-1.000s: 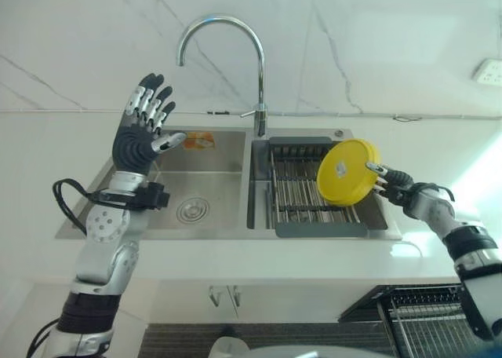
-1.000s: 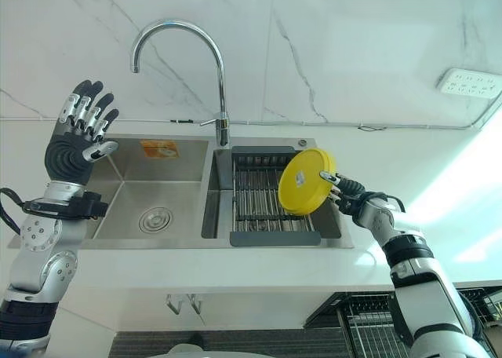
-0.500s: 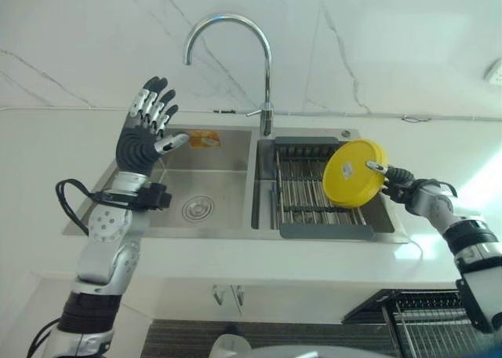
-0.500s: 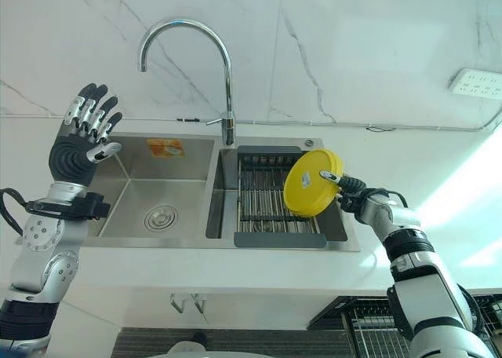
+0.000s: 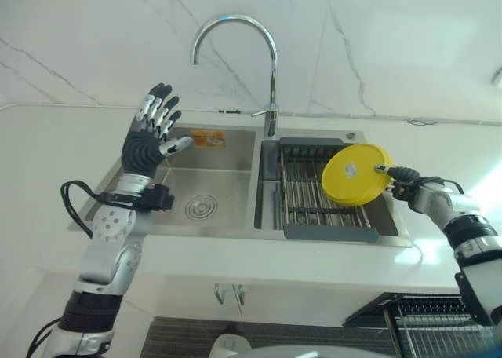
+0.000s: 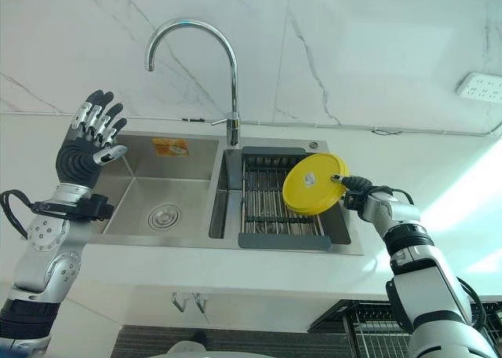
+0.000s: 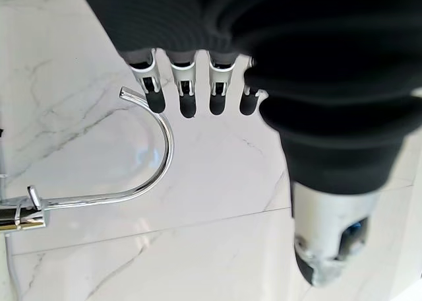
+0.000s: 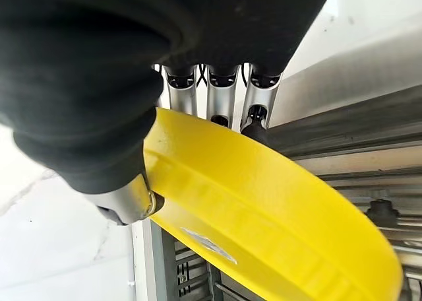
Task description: Place the dishes in the dishwasher.
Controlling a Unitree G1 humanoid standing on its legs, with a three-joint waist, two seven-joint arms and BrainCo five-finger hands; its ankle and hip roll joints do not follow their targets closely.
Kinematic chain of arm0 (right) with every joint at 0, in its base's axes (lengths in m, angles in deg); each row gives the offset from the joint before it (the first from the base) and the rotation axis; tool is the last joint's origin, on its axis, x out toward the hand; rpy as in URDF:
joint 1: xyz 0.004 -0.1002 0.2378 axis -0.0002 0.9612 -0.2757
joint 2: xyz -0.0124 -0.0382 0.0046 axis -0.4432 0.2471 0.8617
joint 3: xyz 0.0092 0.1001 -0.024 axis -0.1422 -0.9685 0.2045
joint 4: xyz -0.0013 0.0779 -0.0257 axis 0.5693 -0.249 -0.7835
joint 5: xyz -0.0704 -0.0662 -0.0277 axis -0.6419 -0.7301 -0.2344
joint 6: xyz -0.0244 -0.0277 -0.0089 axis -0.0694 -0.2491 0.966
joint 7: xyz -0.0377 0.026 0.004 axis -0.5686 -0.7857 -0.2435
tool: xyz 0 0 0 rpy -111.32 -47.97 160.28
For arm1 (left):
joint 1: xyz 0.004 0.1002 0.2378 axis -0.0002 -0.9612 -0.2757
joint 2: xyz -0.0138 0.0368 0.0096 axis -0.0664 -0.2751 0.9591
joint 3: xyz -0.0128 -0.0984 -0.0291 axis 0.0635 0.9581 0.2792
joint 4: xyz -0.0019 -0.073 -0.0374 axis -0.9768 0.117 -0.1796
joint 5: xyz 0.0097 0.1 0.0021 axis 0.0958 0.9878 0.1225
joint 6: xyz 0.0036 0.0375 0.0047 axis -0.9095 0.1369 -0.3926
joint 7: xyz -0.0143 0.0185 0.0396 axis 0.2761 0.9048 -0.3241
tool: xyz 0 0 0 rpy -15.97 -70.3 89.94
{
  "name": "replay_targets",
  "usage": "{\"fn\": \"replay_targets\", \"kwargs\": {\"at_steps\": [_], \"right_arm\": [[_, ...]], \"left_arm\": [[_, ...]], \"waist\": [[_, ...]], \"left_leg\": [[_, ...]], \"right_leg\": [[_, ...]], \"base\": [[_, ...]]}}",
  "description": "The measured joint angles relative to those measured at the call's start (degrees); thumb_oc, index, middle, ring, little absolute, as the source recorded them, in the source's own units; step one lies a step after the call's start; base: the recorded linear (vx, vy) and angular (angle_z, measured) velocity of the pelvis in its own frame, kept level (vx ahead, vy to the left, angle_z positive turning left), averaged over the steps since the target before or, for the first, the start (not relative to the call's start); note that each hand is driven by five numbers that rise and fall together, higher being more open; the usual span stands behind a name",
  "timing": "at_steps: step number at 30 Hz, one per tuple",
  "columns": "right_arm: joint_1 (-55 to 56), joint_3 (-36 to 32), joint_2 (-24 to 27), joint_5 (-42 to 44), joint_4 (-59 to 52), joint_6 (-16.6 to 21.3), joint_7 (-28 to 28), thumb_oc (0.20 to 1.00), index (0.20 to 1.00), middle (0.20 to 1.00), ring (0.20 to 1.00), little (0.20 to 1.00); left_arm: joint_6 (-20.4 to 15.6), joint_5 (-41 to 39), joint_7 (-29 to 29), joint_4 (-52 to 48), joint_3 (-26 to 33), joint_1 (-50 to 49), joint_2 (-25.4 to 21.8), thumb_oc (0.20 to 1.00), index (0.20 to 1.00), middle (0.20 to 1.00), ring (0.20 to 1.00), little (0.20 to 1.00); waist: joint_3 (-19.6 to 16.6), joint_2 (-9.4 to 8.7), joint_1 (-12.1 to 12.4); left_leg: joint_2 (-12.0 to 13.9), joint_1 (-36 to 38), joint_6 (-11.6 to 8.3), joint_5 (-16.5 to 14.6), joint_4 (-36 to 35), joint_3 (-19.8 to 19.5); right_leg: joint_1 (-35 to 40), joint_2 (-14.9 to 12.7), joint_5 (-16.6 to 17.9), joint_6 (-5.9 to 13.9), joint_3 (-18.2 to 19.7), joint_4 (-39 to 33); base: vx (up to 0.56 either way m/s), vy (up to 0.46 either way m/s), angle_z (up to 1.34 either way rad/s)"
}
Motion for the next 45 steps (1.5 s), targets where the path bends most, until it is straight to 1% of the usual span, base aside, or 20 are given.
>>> {"fn": "replay_targets", "kwargs": {"at_steps": [5,11,16,20,22,26,27,28,29,31,34,36,37,39,40,42,45], "right_arm": [[0.12,-0.02,-1.00,1.59,-1.30,0.24,-3.31,0.200,0.200,0.200,0.200,0.200],[0.67,-0.02,-1.08,3.24,-1.62,1.06,-2.80,0.200,0.200,0.200,0.200,0.200],[0.78,-0.03,-2.06,5.26,-1.95,2.64,-1.21,0.200,0.200,0.200,0.200,0.200],[4.51,-0.47,-4.03,8.48,-9.71,5.93,-0.90,0.200,0.200,0.200,0.200,0.200],[5.74,-0.68,-4.85,8.61,-13.15,6.53,-0.90,0.200,0.200,0.200,0.200,0.200],[7.38,-1.00,-5.40,8.81,-19.80,7.98,-3.17,0.200,0.200,0.200,0.200,0.200],[8.06,-1.18,-5.40,8.48,-22.65,8.48,-3.79,0.200,0.200,0.200,0.200,0.200],[9.87,-1.89,-5.55,8.20,-29.02,8.97,-4.52,0.200,0.200,0.200,0.200,0.200],[10.05,-2.32,-5.94,8.23,-30.22,9.62,-4.71,0.200,0.200,0.200,0.200,0.200],[10.08,-2.55,-6.37,8.17,-31.56,10.44,-5.01,0.200,0.200,0.200,0.200,0.200],[10.59,-3.22,-7.10,6.96,-34.67,11.15,-7.30,0.200,0.200,0.200,0.200,0.200],[12.88,-4.91,-8.02,5.76,-39.67,11.48,-8.34,0.200,0.200,0.200,0.200,0.200],[14.36,-5.03,-8.69,4.86,-43.07,12.19,-8.52,0.200,0.200,0.200,0.200,0.200],[15.50,-5.13,-9.38,4.79,-45.56,12.99,-8.31,0.200,0.200,0.200,0.200,0.200],[17.16,-6.41,-9.98,4.75,-48.03,13.26,-8.41,0.200,0.200,0.200,0.200,0.200],[18.65,-7.84,-10.05,4.75,-50.45,13.49,-8.45,0.200,0.200,0.200,0.200,0.200],[21.26,-9.79,-10.05,4.80,-54.19,13.83,-8.65,0.200,0.200,0.200,0.200,0.200]], "left_arm": [[0.00,0.01,0.01,-0.01,-0.15,0.00,0.01,1.000,1.000,1.000,1.000,1.000],[-0.01,0.00,0.22,0.00,-0.15,0.00,0.01,1.000,1.000,1.000,1.000,1.000],[-0.10,0.00,1.37,0.01,-0.15,-0.03,0.03,1.000,1.000,1.000,1.000,1.000],[-0.36,0.00,2.38,0.00,-0.15,-0.59,0.06,1.000,1.000,1.000,1.000,1.000],[-0.53,0.00,2.42,0.00,-0.14,-0.61,0.15,1.000,1.000,1.000,1.000,1.000],[-0.65,0.01,2.69,-0.09,-0.14,-0.75,0.30,1.000,1.000,1.000,1.000,1.000],[-0.73,0.02,2.81,-0.23,-0.12,-1.10,0.44,1.000,1.000,1.000,1.000,1.000],[-0.80,0.07,2.88,-0.54,-0.12,-2.46,0.61,1.000,1.000,1.000,1.000,1.000],[-0.80,0.07,2.88,-0.52,-0.12,-2.82,0.72,1.000,1.000,1.000,1.000,1.000],[-0.80,0.08,2.88,-0.52,-0.12,-2.87,0.96,1.000,1.000,1.000,1.000,1.000],[-0.86,0.12,2.88,-0.54,-0.12,-2.90,1.31,1.000,1.000,1.000,1.000,1.000],[-1.13,0.14,2.87,-0.55,-0.10,-3.15,1.83,1.000,1.000,1.000,1.000,1.000],[-1.21,0.14,2.87,-0.56,-0.05,-3.81,1.86,1.000,1.000,1.000,1.000,1.000],[-1.21,0.16,2.88,-0.56,-0.05,-4.59,2.17,1.000,1.000,1.000,1.000,1.000],[-1.22,0.17,2.87,-0.67,-0.04,-4.77,2.69,1.000,1.000,1.000,1.000,1.000],[-1.21,0.21,2.85,-0.67,-0.04,-5.00,3.08,1.000,1.000,1.000,1.000,1.000],[-1.21,0.31,2.76,-1.37,0.12,-5.41,3.60,1.000,1.000,1.000,1.000,1.000]], "waist": [[0.00,0.05,-0.15],[0.01,0.09,-0.29],[0.01,0.09,-0.32],[0.03,0.12,-0.44],[0.07,0.17,-0.43],[0.11,0.20,-0.51],[0.13,0.20,-0.64],[0.14,0.21,-0.79],[0.15,0.19,-0.95],[0.20,0.12,-1.49],[0.27,0.05,-2.32],[0.35,0.13,-2.53],[0.37,0.14,-2.98],[0.44,0.17,-3.64],[0.46,0.21,-3.65],[0.53,0.33,-3.85],[0.61,0.49,-4.99]], "left_leg": [[0.01,-0.05,0.06,-0.04,-0.17,0.06],[0.01,-0.02,0.11,-0.08,-0.16,0.11],[0.02,-0.01,0.13,-0.10,-0.17,0.18],[0.03,0.02,0.46,-0.32,-0.17,0.27],[0.02,-0.02,0.55,-0.38,-0.17,0.28],[0.08,-0.01,0.76,-0.52,-0.18,0.57],[0.11,-0.02,0.78,-0.55,-0.18,0.74],[0.18,0.01,0.89,-0.65,-0.18,1.33],[0.22,-0.01,0.91,-0.67,-0.18,1.58],[0.20,-0.05,0.89,-0.65,-0.18,1.60],[0.24,0.02,0.89,-0.66,-0.18,1.76],[0.24,0.04,0.90,-0.66,-0.17,1.88],[0.24,0.05,0.85,-0.63,-0.15,1.97],[0.31,0.17,0.83,-0.67,-0.16,2.35],[0.39,0.27,0.88,-0.79,-0.18,2.72],[0.47,0.39,0.86,-0.87,-0.19,3.23],[0.65,0.32,0.93,-1.01,-0.20,3.50]], "right_leg": [[0.04,-0.03,-0.01,-0.02,0.06,0.00],[0.03,-0.03,-0.02,-0.04,0.06,0.00],[0.02,-0.03,-0.03,-0.04,0.11,0.00],[0.00,-0.06,-0.05,-0.06,0.17,0.00],[-0.01,-0.06,-0.05,-0.07,0.18,0.00],[-0.12,-0.08,-0.06,-0.08,0.40,0.00],[-0.26,-0.08,-0.06,-0.08,0.56,0.00],[-0.65,-0.08,-0.06,-0.08,1.24,0.00],[-0.86,-0.07,-0.04,-0.08,1.53,0.01],[-0.90,-0.08,-0.02,-0.07,1.55,0.01],[-0.94,-0.07,-0.03,-0.07,1.70,0.01],[-1.08,-0.09,-0.04,-0.07,1.79,0.01],[-1.13,-0.09,-0.04,-0.07,1.84,0.01],[-1.17,-0.10,-0.05,-0.06,2.18,0.01],[-1.28,-0.08,-0.06,-0.07,2.50,0.00],[-1.53,-0.07,-0.04,-0.05,3.09,0.00],[-1.73,0.00,-0.04,-0.05,3.32,0.01]], "base": [[0.00,0.000,0.00],[0.00,0.000,0.00],[0.00,0.000,0.00],[0.00,0.000,0.00],[0.00,0.000,0.00],[-0.01,-0.007,-0.02],[-0.02,-0.022,-0.15],[-0.01,-0.022,-0.18],[-0.01,-0.025,-0.15],[0.00,-0.009,-0.03],[0.00,-0.015,-0.01],[0.00,-0.051,-0.02],[0.02,-0.067,-0.05],[0.02,-0.086,-0.09],[0.01,-0.079,-0.14],[0.00,-0.103,-0.13],[-0.01,-0.108,-0.05]]}}
